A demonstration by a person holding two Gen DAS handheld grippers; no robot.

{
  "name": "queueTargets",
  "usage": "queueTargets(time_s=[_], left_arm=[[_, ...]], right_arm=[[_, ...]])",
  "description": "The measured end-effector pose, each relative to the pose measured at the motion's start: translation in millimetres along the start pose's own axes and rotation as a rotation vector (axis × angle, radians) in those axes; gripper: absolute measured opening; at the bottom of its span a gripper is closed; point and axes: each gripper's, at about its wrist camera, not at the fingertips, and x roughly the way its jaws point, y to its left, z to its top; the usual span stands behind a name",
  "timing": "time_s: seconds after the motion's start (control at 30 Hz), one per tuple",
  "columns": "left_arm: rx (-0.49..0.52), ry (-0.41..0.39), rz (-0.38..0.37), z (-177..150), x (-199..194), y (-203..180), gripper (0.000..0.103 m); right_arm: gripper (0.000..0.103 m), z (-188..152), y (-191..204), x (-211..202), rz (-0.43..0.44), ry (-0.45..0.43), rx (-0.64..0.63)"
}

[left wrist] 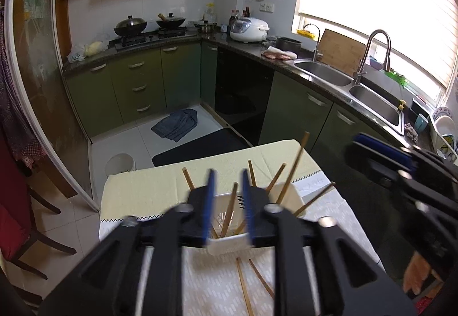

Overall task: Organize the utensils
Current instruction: 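Lift both chopsticks upright over the caddy and open both grippers to drop them, then lower both grippers toward the last two chopsticks on the cloth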

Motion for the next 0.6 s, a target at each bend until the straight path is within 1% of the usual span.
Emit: queueTargets(time_s=[0.07, 0.1, 0.17, 0.2, 0.27, 0.33, 0.37, 0.43, 0.47, 0.5, 0.53, 0.6], left_arm=[[0.004, -0.014, -0.001, -3, -11, -4, 0.043], [0.007, -0.014, 0.002, -8, -15, -6, 0.044], [0.010, 0.024, -0.005, -26, -20, -11, 0.045], [0.008, 0.047, -0.008, -34, -19, -13, 0.048], [0.002, 0.129, -0.014, -63, -8, -15, 0.050], [0.002, 0.220, -0.011, -92, 12, -20, 0.050], [0.002, 0.286, -0.013, -110, 27, -23, 0.050], [0.008, 0.379, -0.017, -135, 50, -28, 0.050], [0.001, 0.429, -0.013, -148, 64, -29, 0.048], [-0.012, 0.468, -0.013, -158, 76, -29, 0.042], [-0.020, 0.498, -0.010, -166, 87, -30, 0.039], [-0.023, 0.512, 0.014, -171, 99, -32, 0.038]], right_arm=[[0.017, -11, -2, -26, 0.009, -0.020, 0.002], [0.018, -17, -4, -36, 0.011, -0.025, 0.003], [0.024, -40, -11, -55, 0.001, -0.021, 0.009], [0.029, -51, -16, -61, -0.006, -0.012, 0.012], [0.030, -83, -29, -71, -0.027, 0.027, 0.032], [0.030, -112, -42, -74, -0.046, 0.075, 0.056], [0.030, -126, -49, -73, -0.051, 0.100, 0.074], [0.034, -150, -63, -72, -0.058, 0.141, 0.111], [0.035, -158, -68, -71, -0.061, 0.155, 0.122], [0.035, -168, -74, -70, -0.065, 0.171, 0.139], [0.035, -177, -81, -71, -0.067, 0.183, 0.156], [0.035, -190, -89, -72, -0.069, 0.194, 0.177]])
